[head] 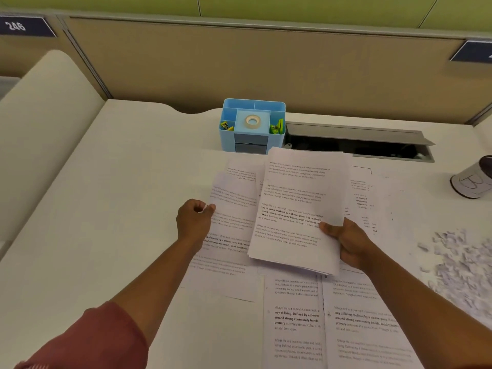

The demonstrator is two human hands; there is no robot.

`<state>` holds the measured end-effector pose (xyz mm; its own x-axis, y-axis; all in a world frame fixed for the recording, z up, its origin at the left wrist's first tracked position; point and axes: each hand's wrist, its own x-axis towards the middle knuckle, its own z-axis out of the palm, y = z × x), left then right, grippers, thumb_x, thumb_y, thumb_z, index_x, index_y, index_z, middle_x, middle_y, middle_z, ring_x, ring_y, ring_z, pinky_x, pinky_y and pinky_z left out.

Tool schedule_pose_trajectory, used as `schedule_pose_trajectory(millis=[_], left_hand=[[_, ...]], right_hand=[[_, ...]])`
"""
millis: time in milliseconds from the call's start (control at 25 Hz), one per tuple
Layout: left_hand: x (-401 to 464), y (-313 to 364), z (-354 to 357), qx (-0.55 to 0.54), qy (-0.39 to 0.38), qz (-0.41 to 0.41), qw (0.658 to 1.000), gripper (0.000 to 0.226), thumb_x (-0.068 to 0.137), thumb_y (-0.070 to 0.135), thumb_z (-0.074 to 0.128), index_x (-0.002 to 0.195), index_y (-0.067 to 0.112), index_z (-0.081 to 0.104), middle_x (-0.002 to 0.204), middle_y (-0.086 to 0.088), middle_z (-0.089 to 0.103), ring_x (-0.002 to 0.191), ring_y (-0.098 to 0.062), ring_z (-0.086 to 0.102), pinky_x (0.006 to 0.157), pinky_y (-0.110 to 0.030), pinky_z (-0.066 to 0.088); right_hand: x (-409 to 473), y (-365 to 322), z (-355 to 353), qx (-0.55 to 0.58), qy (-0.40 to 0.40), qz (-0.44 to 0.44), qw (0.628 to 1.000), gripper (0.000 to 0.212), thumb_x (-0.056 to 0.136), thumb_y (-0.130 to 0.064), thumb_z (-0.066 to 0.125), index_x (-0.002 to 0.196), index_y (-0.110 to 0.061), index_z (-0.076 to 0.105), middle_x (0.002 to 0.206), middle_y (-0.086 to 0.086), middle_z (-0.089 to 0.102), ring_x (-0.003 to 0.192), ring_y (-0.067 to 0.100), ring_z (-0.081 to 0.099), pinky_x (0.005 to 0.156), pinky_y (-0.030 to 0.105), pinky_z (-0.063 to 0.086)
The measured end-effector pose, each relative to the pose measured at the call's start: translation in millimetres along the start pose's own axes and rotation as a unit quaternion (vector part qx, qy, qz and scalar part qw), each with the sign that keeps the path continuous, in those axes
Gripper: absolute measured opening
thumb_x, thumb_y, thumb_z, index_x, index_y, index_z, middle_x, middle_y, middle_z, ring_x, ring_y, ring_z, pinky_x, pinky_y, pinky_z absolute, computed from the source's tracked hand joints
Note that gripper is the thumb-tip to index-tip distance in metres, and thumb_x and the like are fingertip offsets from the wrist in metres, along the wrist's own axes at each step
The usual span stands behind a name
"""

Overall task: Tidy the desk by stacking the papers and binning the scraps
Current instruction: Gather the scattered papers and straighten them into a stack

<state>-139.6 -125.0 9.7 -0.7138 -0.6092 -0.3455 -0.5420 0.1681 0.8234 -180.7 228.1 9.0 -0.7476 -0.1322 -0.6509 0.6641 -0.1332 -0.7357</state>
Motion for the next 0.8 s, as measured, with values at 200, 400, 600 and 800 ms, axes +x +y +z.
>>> schedule_pose_trajectory(millis=[200, 400, 600, 800], left_hand=[[21, 17, 17, 0.010, 0.006, -0.016, 1.000, 0.019, 0.091, 0.024, 0.074, 0.094, 0.009, 0.063, 0.087, 0.000, 0.064, 0.076, -0.017, 0.058, 0.064, -0.027, 0.047], [36, 30, 30, 0.065, -0.014, -0.021, 0.998, 0.019, 0.090, 0.022, 0.073, 0.096, 0.008, 0.062, 0.089, -0.002, 0.064, 0.077, -0.020, 0.057, 0.058, -0.027, 0.042], [46, 42, 34, 0.077, -0.088, -0.056, 0.992, 0.023, 0.086, 0.012, 0.076, 0.104, 0.009, 0.062, 0.099, -0.005, 0.069, 0.088, -0.023, 0.069, 0.079, -0.039, 0.060], [49, 46, 30, 0.046, -0.164, -0.096, 0.981, 0.026, 0.088, 0.008, 0.077, 0.110, 0.007, 0.063, 0.110, -0.008, 0.070, 0.091, -0.024, 0.068, 0.076, -0.036, 0.058]], right_hand=[[14, -2, 0, 0.009, 0.008, 0.006, 1.000, 0.035, 0.093, 0.000, 0.064, 0.126, -0.011, 0.062, 0.121, 0.014, 0.072, 0.110, 0.037, 0.069, 0.096, 0.057, 0.054], [24, 5, -2, 0.018, -0.006, 0.015, 1.000, 0.042, 0.093, -0.001, 0.064, 0.133, -0.011, 0.059, 0.124, 0.014, 0.071, 0.114, 0.037, 0.067, 0.100, 0.058, 0.051], [27, 7, -9, 0.022, -0.009, 0.021, 1.000, 0.041, 0.092, -0.002, 0.064, 0.132, -0.011, 0.060, 0.124, 0.013, 0.071, 0.113, 0.035, 0.069, 0.096, 0.055, 0.054], [28, 7, -9, 0.023, -0.011, 0.026, 0.999, 0.039, 0.091, -0.002, 0.065, 0.129, -0.011, 0.062, 0.122, 0.012, 0.072, 0.111, 0.034, 0.070, 0.092, 0.052, 0.058]])
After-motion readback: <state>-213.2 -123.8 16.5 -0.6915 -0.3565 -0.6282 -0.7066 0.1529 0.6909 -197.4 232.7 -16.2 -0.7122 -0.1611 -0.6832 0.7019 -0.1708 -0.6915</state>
